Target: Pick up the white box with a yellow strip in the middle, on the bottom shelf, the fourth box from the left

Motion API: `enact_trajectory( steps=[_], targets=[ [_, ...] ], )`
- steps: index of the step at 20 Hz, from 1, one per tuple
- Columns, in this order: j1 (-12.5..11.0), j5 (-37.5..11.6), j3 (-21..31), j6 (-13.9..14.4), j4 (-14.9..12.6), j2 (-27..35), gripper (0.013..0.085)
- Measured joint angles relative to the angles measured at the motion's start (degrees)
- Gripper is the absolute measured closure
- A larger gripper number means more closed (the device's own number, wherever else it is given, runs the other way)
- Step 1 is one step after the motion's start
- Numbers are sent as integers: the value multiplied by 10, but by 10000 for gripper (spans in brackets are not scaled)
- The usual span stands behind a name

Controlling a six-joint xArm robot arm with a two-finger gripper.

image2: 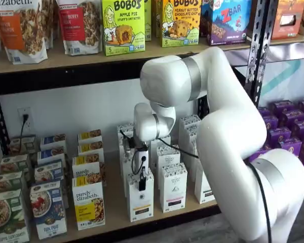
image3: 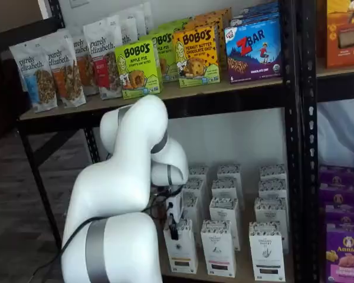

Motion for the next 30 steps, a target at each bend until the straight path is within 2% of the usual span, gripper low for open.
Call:
enact_trajectory(
  steps=[5,14,16,17,19,30],
  targets=[
    [4,-11,-9,20,-19,16,130],
    [2,-19,-17,21,-23,29,130],
    [1,-14,-19,17,-19,30,210],
    [2,-13,-19,18,-19,31,210],
    [3,-9,-21,20,-20,32,290],
    [10,-14,-29,26,-20,42,290]
  ],
)
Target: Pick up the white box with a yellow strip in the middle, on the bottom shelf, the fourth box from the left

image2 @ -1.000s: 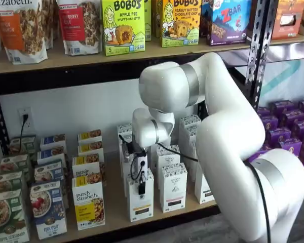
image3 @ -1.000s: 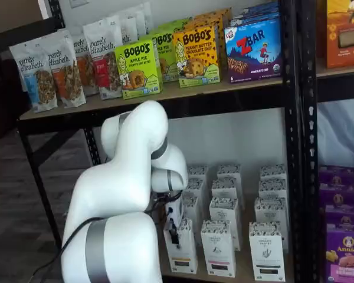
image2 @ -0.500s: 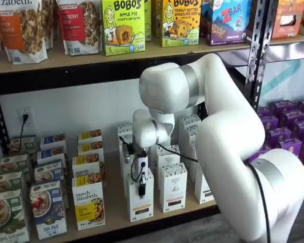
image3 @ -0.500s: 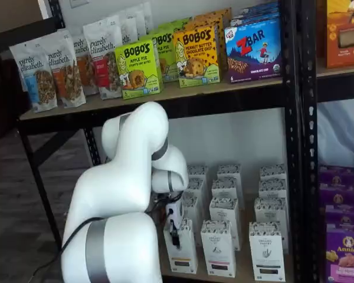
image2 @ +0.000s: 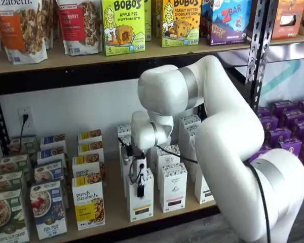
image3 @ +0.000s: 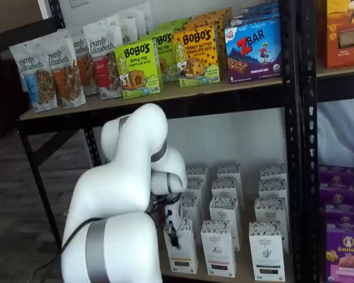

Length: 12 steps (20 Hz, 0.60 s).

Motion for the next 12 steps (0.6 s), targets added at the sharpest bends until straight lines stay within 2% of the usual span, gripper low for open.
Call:
enact_trajectory(
  steps=[3,9,12],
  targets=[
    [1,3,-4,-1,2,3,290],
    [5,5,-12,3,2,7,450],
    [5,7,-14,9,-4,8,450]
  ],
)
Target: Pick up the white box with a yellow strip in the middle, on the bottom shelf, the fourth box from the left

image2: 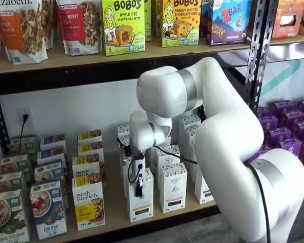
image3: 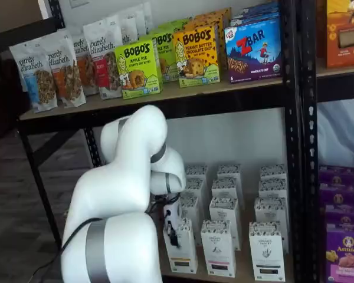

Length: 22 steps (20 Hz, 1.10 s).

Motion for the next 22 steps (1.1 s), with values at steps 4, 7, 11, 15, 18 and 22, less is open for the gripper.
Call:
enact_trajectory(
  steps=[4,7,11,15,18,22],
  targets=[
    [0,1,2,1,-2,-2,450],
    [0,2,11,5,-5,-10,450],
    [2,-2,34,8,-8,-25,450],
    [5,-7,65,13,-11,-45,450],
    [5,-12,98,15,-13,-67,450],
    [8,-28,146,21,-18,-97,450]
  ],
)
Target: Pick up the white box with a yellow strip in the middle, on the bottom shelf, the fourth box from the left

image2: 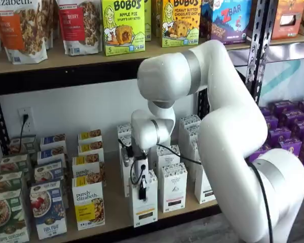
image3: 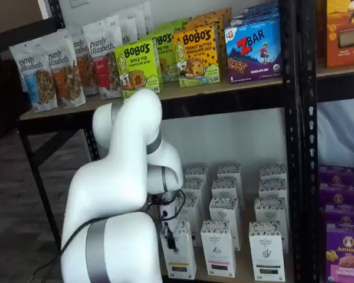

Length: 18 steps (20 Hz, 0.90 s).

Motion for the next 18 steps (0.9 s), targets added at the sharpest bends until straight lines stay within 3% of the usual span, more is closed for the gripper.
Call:
enact_trajectory(
  steps=[18],
  targets=[
    [14,-60,201,25,-13,-141,450]
  ],
)
